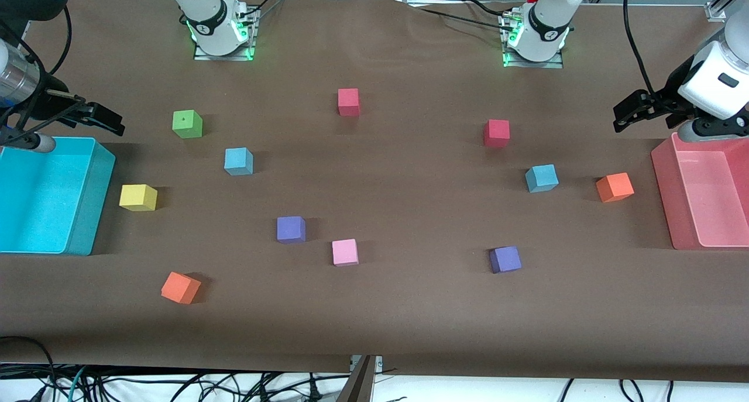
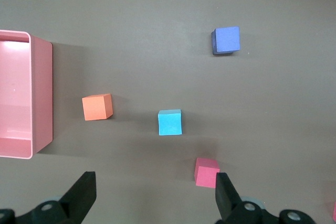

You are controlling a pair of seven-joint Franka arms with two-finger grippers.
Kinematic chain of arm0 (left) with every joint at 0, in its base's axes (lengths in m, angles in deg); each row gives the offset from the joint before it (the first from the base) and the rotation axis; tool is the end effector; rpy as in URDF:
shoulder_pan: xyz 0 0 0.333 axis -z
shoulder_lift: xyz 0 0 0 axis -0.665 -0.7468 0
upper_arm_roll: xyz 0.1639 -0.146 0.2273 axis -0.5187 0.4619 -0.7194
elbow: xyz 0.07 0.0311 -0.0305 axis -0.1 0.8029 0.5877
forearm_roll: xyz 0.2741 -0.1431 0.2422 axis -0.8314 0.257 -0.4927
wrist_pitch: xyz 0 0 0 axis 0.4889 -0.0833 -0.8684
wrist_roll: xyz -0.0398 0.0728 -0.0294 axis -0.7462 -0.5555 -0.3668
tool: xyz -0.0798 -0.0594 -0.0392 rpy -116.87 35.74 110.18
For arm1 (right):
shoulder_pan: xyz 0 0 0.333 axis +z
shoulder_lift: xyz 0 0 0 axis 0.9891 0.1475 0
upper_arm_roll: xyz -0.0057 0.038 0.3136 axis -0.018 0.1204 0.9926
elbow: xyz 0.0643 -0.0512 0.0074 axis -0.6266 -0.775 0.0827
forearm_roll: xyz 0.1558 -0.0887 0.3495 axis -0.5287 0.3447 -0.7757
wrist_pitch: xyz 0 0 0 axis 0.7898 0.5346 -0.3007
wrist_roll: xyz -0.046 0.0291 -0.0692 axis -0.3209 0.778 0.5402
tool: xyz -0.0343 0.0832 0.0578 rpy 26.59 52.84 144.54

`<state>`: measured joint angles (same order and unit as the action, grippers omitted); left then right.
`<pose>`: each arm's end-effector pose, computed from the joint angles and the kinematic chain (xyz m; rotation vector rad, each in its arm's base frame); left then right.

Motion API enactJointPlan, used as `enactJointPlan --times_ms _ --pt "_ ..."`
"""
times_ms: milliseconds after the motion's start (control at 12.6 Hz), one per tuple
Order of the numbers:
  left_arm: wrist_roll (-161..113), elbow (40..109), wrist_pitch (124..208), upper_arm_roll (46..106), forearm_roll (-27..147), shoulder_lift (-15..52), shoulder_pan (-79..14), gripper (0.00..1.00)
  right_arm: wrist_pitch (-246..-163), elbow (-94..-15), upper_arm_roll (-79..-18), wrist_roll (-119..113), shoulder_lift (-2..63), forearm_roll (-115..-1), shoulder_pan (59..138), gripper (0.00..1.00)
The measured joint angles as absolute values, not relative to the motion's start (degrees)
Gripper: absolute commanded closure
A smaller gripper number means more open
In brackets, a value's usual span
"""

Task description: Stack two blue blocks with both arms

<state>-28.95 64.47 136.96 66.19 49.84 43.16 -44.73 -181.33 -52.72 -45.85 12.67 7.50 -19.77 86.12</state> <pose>0.5531 -0.0485 0.6161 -3.1090 -0.1558 0.0599 0.5552 0.0128 0.5675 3.1005 -0.2399 -0.1278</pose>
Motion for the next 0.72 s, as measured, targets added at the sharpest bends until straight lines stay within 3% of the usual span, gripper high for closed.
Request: enactJointPlan --times_ms 716 --pt "-28.9 64.5 137.0 66.2 49.8 43.1 -44.7 0.00 -182.1 -52.7 -45.9 12.7 7.5 -19.8 86.3 0.00"
